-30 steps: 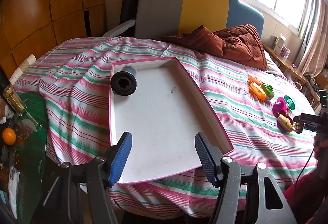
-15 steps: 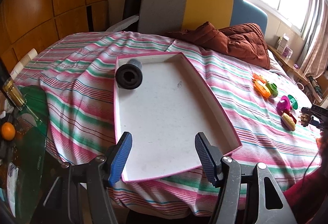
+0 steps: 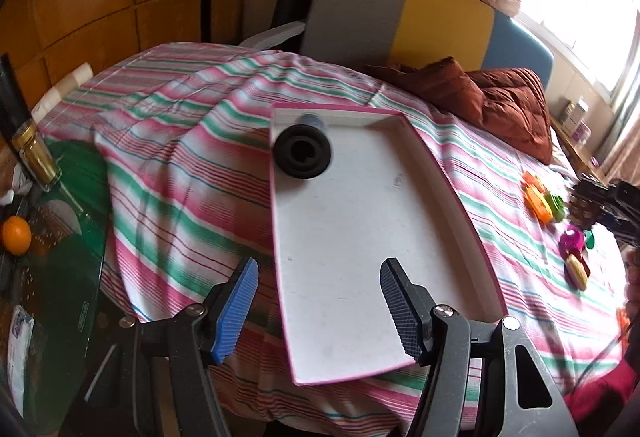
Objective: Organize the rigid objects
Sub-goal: 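Lift the brown knob with the right tool and move it toward the tray, then lower the brown knob beside the canister and open the right tool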
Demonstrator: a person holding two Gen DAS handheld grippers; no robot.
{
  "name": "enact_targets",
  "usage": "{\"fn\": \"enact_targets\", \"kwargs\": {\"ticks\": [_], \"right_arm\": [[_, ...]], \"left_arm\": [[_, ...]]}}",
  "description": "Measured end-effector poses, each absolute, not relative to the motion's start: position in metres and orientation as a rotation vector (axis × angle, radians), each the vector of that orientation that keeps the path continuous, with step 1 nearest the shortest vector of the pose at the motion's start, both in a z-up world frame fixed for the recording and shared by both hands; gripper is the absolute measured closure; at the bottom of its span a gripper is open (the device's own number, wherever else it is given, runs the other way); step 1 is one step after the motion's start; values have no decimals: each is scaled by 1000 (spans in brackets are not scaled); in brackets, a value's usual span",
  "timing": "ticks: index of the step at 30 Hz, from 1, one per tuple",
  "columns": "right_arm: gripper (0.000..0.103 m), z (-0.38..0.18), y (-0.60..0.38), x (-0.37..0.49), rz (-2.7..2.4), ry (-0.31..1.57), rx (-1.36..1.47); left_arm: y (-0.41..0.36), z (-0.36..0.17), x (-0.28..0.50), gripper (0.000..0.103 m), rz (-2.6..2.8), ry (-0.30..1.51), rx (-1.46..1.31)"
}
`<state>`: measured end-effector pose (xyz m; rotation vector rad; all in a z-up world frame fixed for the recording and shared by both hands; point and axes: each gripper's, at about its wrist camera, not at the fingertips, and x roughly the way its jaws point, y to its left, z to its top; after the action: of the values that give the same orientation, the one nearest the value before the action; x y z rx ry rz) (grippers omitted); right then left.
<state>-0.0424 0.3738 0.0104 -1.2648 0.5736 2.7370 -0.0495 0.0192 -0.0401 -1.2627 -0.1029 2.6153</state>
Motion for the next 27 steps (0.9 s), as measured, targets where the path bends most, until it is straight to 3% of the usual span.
{"fn": "enact_targets", "kwargs": {"ticks": [13, 19, 24, 27], "right_arm": [[28, -61, 133, -163, 2973, 239, -1889], [27, -75, 99, -184, 2949, 129, -1923], [27, -73, 98, -185, 2941, 143, -1945], [19, -67, 100, -178, 2960, 112, -1888]], "left_arm": [[-30, -46, -71, 38, 2664, -187, -1331], [-53, -43, -78, 38, 2680, -234, -1344], [-64, -37, -77, 38, 2709, -267, -1304], [-67, -36, -78, 38, 2719, -286, -1289]]}}
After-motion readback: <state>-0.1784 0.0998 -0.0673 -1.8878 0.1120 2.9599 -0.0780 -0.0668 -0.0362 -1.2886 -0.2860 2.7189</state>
